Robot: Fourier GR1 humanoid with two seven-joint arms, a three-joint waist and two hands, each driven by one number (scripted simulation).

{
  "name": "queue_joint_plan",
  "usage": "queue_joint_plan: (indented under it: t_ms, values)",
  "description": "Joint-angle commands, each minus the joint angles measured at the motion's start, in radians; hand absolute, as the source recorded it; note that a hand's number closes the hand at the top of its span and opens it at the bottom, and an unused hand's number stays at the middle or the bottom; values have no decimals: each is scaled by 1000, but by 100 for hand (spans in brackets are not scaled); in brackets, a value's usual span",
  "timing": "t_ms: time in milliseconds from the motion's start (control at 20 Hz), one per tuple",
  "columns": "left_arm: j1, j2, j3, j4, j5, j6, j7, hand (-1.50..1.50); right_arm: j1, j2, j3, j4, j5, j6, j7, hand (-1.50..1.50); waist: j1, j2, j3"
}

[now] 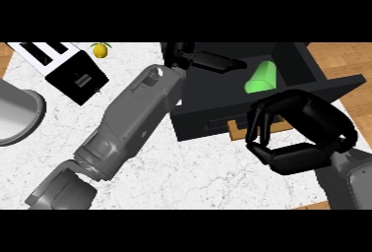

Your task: Pick up the cup, place it into the drawer and close the drawer

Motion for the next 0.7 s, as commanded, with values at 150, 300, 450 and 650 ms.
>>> queue_joint_plan:
  t_ms: [150, 300, 450, 650]
  values:
    - [-25, 0, 20, 34, 53, 32, -70, -150, 58, -139, 68, -10, 148, 91, 73, -150, 81, -18, 1]
    - [-3, 0, 24, 28, 83, 60, -66, -150, 100, -176, 115, -70, 357, 73, -4, -150, 99, -26, 2]
    - [-6, 2, 50, 32, 88, 7, -82, -150, 131, -114, 196, 19, 541, -41, -39, -150, 151, -23, 2]
    - [53, 10, 61, 10, 106, -40, -131, -150, 119, -61, 264, 202, 689, -148, -87, -150, 181, -25, 1]
